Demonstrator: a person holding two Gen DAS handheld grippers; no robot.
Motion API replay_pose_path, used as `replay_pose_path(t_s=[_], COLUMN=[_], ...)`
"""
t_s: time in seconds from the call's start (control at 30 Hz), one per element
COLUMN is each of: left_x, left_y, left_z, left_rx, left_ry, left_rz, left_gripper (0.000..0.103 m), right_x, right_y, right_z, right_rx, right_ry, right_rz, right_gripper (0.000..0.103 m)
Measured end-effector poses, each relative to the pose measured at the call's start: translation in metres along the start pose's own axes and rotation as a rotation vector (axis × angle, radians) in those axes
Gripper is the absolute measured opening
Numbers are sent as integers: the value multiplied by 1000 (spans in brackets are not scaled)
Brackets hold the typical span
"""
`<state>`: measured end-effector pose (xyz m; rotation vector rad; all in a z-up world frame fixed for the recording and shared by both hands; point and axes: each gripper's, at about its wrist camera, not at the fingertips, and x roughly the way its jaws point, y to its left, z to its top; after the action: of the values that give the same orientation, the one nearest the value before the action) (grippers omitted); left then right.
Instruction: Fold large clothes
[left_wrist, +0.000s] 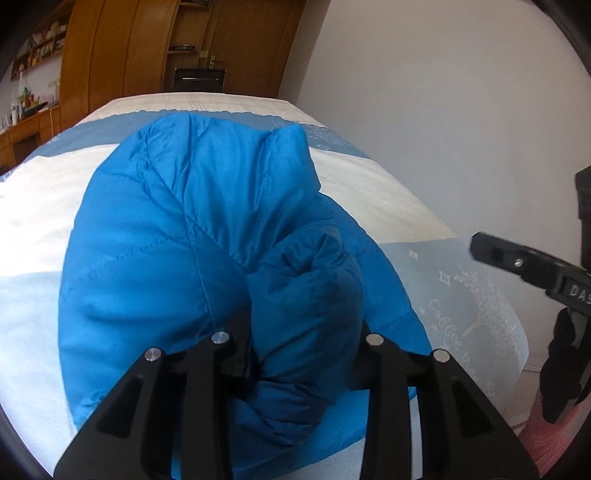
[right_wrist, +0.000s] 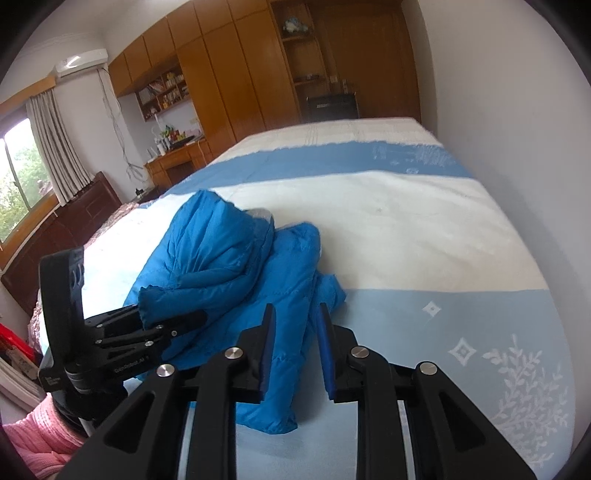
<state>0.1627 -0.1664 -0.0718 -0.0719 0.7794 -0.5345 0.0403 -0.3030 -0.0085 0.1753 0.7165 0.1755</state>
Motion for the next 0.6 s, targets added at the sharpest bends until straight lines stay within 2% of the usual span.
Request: replay_pose_path(t_s=[0.13, 0.2, 0.3, 0.33, 0.4, 0.5, 0.6], left_x=[-9, -16, -40, -53, -75, -99, -109], left_y=[6, 5, 4, 3, 1, 16, 49], left_z=[-2, 1, 1, 1, 0, 2, 6], left_rx=[-9, -7, -26, -37, -44, -71, -122], left_ry=[-1, 4, -3, -12, -39, -105, -137], left_rz=[-35, -54, -131, -183, -225, -180, -35], left_gripper=[35, 38, 54, 59, 61, 62, 61], right_x=[22, 25, 25, 27, 32, 47, 65], right_y=[-4, -3, 2, 3, 8, 15, 18], right_z=[5, 8, 20, 24, 35, 44, 48], right_rx=[44, 61, 57, 55, 55, 82, 127], right_ry=[66, 77, 75, 78, 97, 156, 226], right_rz=[65, 100, 136, 148, 202, 270, 317], right_gripper=[24, 40, 54, 56, 63, 72, 76])
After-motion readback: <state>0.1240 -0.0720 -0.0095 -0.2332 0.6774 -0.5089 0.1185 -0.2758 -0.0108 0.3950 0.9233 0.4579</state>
